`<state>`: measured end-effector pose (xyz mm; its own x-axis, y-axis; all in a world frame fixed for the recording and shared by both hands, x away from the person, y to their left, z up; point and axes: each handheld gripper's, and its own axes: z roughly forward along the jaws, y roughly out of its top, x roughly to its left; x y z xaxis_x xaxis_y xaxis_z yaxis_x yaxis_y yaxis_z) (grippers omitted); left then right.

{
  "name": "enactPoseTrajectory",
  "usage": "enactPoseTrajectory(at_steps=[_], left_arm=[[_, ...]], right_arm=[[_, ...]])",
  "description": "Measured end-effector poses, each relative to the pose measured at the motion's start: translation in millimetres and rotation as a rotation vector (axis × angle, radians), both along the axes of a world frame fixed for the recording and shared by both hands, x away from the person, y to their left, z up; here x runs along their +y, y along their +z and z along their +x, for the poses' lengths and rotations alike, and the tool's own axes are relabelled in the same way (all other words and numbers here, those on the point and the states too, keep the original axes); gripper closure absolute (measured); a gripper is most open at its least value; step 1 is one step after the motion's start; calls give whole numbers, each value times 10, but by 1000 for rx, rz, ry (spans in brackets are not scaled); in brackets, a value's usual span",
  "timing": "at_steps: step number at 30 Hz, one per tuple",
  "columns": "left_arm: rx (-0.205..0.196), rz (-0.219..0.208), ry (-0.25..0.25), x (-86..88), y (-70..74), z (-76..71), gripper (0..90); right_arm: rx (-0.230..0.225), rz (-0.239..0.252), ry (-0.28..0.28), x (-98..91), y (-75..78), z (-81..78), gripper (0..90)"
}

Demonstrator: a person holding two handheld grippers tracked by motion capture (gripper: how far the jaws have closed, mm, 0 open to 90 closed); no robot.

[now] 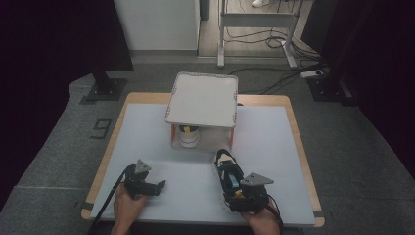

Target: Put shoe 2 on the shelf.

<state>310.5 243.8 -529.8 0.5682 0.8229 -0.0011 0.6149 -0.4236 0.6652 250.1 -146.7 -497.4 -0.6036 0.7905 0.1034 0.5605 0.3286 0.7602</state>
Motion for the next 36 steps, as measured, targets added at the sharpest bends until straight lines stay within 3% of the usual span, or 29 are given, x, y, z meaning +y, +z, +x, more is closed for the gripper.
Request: enactPoseTrajectory(at_steps=[9, 24, 36], left_arm=[[0, 0, 0, 0, 0, 0, 0], [-1, -2, 1, -1, -1, -1, 0], [0, -2, 1, -1, 0, -1, 0]], right_arm=[[7, -21, 14, 9, 37, 15, 205], [-38, 6, 29, 28, 186, -56, 225], [-69, 29, 20, 107, 314, 148, 225]])
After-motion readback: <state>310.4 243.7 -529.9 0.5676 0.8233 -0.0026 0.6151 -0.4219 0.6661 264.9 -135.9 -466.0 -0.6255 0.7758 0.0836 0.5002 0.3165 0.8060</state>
